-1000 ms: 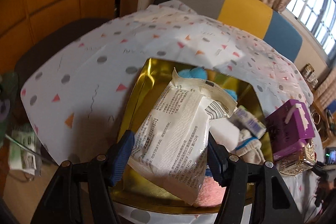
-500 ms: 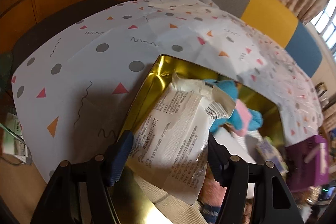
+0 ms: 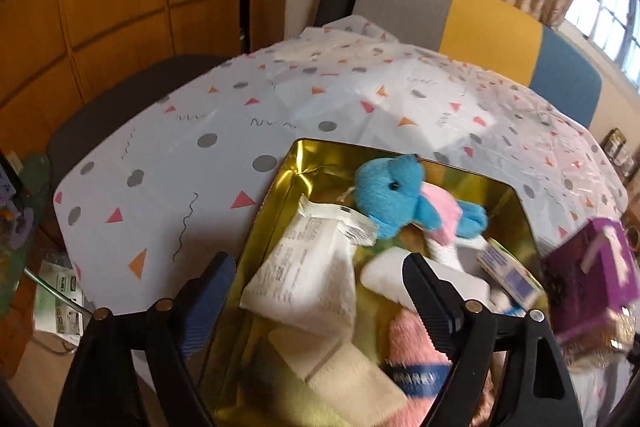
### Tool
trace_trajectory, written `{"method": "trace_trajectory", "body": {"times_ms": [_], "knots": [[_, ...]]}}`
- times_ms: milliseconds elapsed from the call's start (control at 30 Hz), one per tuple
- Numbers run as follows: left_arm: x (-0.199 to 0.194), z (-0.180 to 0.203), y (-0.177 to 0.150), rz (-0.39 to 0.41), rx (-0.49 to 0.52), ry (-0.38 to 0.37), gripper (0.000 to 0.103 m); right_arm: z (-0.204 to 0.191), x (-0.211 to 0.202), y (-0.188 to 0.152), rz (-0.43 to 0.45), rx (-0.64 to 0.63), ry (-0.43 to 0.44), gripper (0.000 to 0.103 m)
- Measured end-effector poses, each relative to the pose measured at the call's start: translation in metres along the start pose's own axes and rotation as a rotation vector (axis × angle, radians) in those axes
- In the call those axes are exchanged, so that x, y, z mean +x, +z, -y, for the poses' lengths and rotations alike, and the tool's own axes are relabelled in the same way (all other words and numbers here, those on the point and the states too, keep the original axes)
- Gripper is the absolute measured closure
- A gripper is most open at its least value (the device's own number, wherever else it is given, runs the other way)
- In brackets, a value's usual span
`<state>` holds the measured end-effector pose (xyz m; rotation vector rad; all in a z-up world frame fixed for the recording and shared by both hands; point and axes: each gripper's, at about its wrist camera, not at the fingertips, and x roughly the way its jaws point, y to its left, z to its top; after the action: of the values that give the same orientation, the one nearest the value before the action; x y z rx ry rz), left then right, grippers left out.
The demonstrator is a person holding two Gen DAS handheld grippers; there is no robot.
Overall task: Organize soft objects
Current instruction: 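Carry the white packet into the gold tray and open the left gripper while the right holds the red sock, then carry the red sock over the gold tray and open the right gripper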
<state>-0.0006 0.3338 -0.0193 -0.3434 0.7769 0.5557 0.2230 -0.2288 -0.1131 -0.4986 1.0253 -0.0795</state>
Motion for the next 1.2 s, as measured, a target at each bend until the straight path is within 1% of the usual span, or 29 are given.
{"method": "trace_trajectory", "body": {"times_ms": [233,500,633,733,967,1067,1200], "knots": [[-0.039,0.016,-0.021,0.051,0.060,-0.029,0.015,0.001,0.000,0.001,-0.004,0.006,0.005,0.074],[-0.066,0.042,-0.041,0.084,0.139,-0.058,0.014,0.004,0.000,0.002,-0.010,0.021,0.024,0.074],[-0.075,0.053,-0.046,0.098,0.170,-0.073,0.010,0.016,0.001,0.004,-0.026,0.085,0.081,0.074],[-0.077,0.061,-0.050,0.094,0.190,-0.088,0.010,0.019,0.003,0.005,-0.030,0.105,0.101,0.074],[-0.077,0.076,-0.058,0.075,0.228,-0.100,0.010,0.018,0.004,0.005,-0.027,0.096,0.098,0.074],[-0.078,0.085,-0.063,0.065,0.251,-0.119,0.010,0.018,0.004,0.005,-0.026,0.090,0.096,0.074],[-0.079,0.096,-0.072,0.051,0.290,-0.134,0.010,0.023,0.004,0.006,-0.026,0.118,0.137,0.074]]}}
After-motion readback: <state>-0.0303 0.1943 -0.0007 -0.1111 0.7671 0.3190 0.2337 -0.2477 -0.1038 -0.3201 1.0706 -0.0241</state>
